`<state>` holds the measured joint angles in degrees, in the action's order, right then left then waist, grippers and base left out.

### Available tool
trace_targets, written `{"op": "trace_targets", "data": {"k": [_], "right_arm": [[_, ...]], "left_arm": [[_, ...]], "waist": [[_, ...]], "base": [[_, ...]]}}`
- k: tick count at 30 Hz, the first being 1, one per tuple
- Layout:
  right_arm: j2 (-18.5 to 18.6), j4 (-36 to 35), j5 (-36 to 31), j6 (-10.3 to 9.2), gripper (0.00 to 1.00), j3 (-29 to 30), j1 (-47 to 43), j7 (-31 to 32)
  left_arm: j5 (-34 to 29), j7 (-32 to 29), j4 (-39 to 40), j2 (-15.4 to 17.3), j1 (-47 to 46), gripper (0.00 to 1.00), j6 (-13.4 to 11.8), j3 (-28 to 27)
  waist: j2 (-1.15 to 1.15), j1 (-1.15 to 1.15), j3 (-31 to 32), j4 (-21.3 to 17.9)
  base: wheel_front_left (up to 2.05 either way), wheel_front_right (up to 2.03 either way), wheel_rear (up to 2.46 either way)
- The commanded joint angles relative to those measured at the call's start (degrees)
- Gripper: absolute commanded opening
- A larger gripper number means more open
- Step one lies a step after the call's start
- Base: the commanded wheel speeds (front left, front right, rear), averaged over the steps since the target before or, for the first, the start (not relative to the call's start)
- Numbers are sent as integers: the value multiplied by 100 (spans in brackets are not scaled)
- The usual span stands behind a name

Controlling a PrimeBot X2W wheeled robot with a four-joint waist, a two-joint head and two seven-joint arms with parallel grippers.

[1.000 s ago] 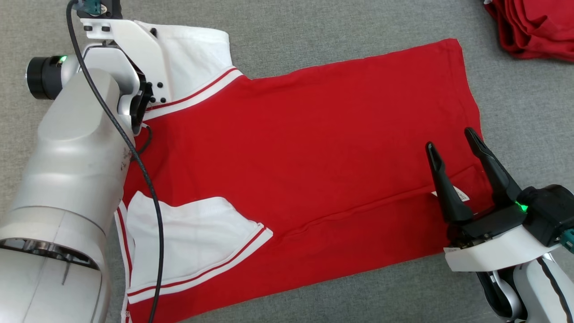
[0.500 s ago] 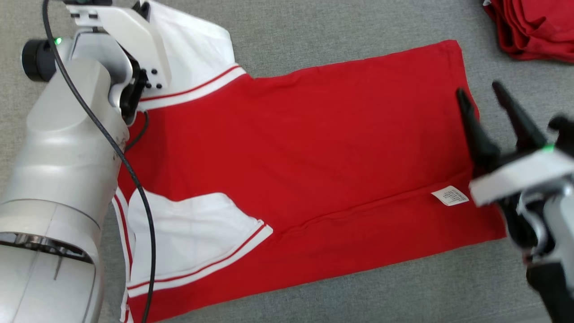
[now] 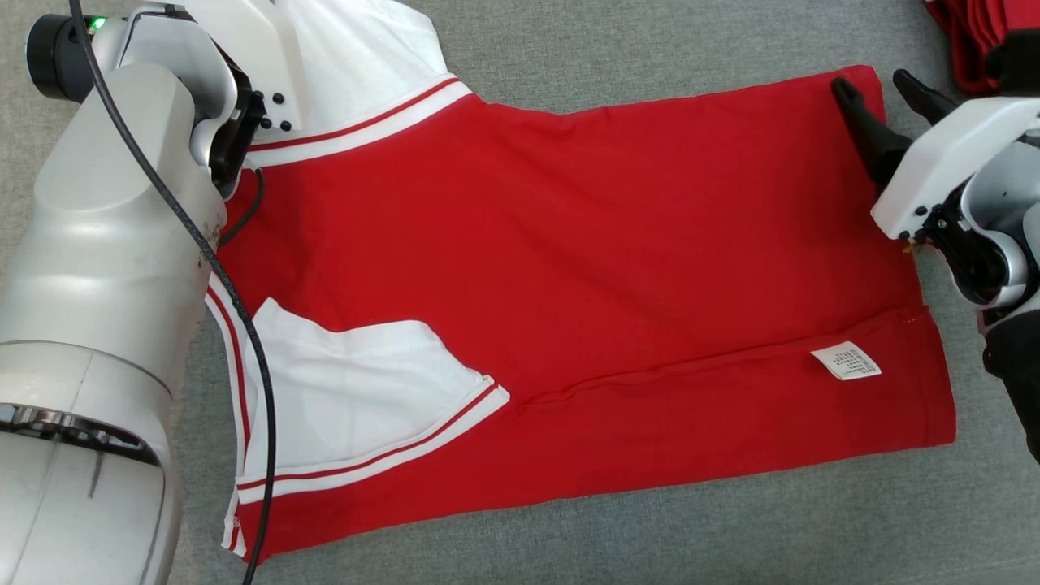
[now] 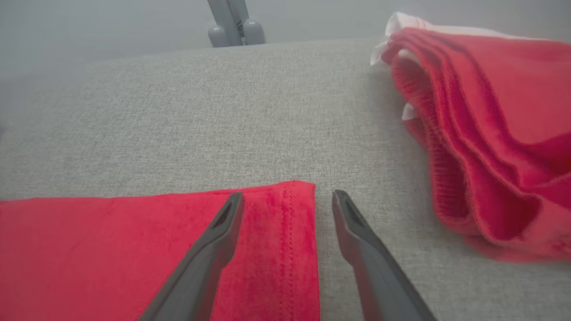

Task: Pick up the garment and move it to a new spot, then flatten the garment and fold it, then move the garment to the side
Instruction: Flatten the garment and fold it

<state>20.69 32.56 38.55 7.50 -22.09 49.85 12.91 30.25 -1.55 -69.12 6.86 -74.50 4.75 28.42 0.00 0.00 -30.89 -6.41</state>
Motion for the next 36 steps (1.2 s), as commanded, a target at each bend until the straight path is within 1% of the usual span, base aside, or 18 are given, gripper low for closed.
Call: {"op": "trace_targets", "data": {"k": [1,9,10,11,15,16,17,18,19,20,22,25,27,32,34,35,36], "right_arm": [[36,41,28,0,100,-31,57,24],[57,647,273,0,100,-608,575,275],[58,721,313,0,95,-667,633,323],[78,782,306,0,97,-722,707,342],[74,991,455,0,100,-923,888,387],[95,1046,490,0,97,-966,933,397],[112,1106,534,0,80,-1017,957,436],[100,1173,598,0,48,-1073,964,471],[97,1241,646,0,21,-1121,977,518],[94,1273,688,0,0,-1192,981,591],[139,1304,727,-1,0,-1329,997,610],[212,1295,685,-1,0,-1428,1145,316],[276,1300,577,-1,0,-1451,1289,-93],[244,1468,418,-1,0,-1510,1436,-1076],[237,1530,464,-1,0,-1568,1454,-1379],[237,1530,464,-1,0,-1568,1454,-1379],[256,1587,496,-1,0,-1575,1467,-1509]], "left_arm": [[-33,4,20,63,-92,0,21,2],[-54,-96,75,123,-80,0,-7,102],[-49,-104,86,128,-73,0,-7,109],[-46,-121,95,131,-68,0,-9,119],[-29,-143,142,143,-14,0,-8,152],[-15,-161,150,143,0,0,-4,154],[-7,-168,163,141,13,0,-1,159],[0,-177,174,145,26,0,-5,165],[4,-180,191,149,31,0,-5,169],[14,-190,207,159,36,0,-3,169],[36,-200,240,173,50,0,-12,172],[61,-57,346,199,66,0,-9,154],[70,71,420,236,90,0,0,142],[111,501,682,278,130,0,41,103],[156,661,785,299,145,0,68,77],[156,661,785,299,145,0,68,77],[141,758,853,320,151,0,79,90]], "waist": [[0,0,0,2],[0,0,-6,-21],[0,0,-10,-21],[0,0,-18,-17],[0,0,-45,22],[0,0,-51,38],[0,0,-56,56],[0,0,-59,74],[0,0,-62,93],[0,0,-63,110],[0,0,-60,135],[0,0,-29,160],[0,0,6,172],[0,0,92,196],[0,0,123,215],[0,0,123,215],[0,0,136,224]], "base": [[0,0,0],[0,0,0],[0,0,0],[0,0,0],[0,0,0],[0,0,0],[0,0,0],[0,0,0],[0,0,0],[0,0,0],[0,0,0],[0,0,0],[0,0,0],[0,0,0],[0,0,0],[0,0,0],[0,0,0]]}}
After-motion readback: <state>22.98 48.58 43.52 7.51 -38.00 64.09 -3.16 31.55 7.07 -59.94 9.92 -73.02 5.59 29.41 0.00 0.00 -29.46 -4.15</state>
